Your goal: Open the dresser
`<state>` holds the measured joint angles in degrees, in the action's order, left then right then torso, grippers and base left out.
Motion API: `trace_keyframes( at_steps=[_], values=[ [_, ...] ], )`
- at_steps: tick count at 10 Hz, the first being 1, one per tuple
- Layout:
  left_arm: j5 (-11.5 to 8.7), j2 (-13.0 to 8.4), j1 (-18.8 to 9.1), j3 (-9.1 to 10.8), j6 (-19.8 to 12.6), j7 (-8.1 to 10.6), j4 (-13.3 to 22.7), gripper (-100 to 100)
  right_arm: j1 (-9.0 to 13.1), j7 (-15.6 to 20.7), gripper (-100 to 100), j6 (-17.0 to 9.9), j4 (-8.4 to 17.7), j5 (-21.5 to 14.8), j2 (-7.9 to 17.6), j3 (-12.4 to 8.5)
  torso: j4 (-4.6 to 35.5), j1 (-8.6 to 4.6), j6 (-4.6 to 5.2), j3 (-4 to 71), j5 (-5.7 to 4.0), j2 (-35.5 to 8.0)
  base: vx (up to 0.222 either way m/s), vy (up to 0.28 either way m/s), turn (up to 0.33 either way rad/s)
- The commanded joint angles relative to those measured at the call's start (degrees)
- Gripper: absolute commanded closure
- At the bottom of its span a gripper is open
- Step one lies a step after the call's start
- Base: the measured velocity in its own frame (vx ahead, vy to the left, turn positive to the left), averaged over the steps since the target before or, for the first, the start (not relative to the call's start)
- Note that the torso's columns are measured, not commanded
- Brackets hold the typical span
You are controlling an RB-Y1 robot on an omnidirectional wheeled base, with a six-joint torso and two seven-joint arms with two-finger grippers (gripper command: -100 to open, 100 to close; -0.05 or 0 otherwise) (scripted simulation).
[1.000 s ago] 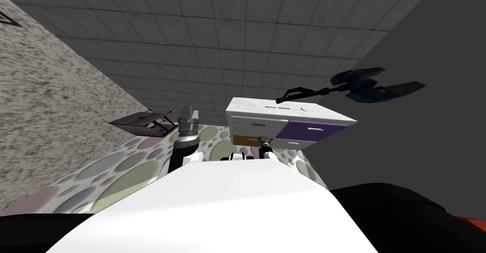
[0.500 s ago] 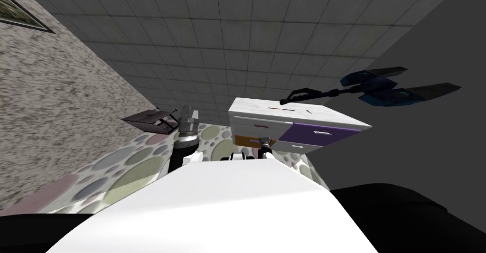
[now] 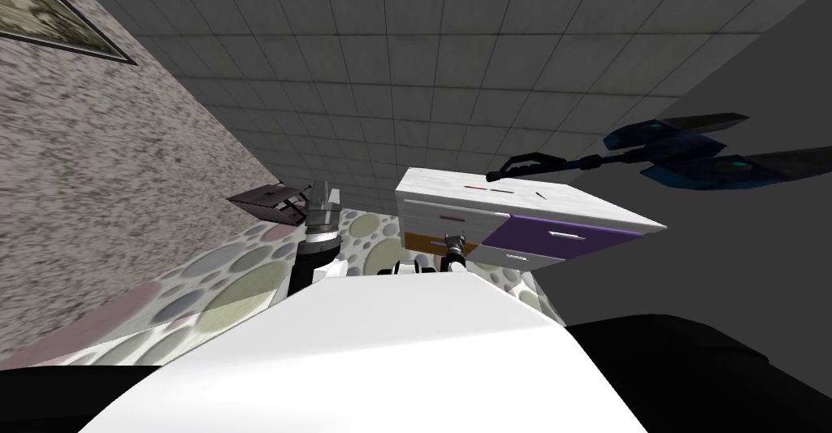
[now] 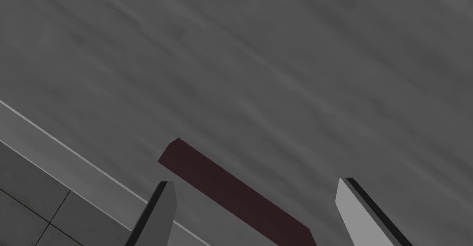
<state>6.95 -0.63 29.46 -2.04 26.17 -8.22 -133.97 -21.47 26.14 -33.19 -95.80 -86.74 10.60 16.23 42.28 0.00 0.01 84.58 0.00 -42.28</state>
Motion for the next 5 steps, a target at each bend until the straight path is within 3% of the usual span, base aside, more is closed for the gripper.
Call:
trace_keyframes(
  at_steps=[1, 2, 5],
  values=[
    [0.0, 0.0, 0.0, 0.00, 0.0, 0.00, 0.0, 0, 0.6, 0.9, -100, -2.5, 2.2, -4.7, 0.1, 0.8, 0.0, 0.01, -0.03, 0.0, 0.00, 0.0, 0.021, 0.006, 0.066],
    [0.0, 0.0, 0.0, 0.00, 0.0, 0.00, 0.0, 0, 1.1, 1.8, -100, -4.6, 3.9, -6.5, 0.2, 1.4, 0.0, 0.00, 0.00, 0.0, 0.00, 0.0, 0.023, 0.009, 0.131],
    [0.0, 0.0, 0.0, 0.00, 0.0, 0.00, 0.0, 0, 1.5, 2.6, -100, -6.5, 5.6, -11.4, 0.3, 2.0, 0.0, -0.01, -0.02, 0.0, -0.01, 0.0, 0.022, 0.005, 0.095]
  ],
)
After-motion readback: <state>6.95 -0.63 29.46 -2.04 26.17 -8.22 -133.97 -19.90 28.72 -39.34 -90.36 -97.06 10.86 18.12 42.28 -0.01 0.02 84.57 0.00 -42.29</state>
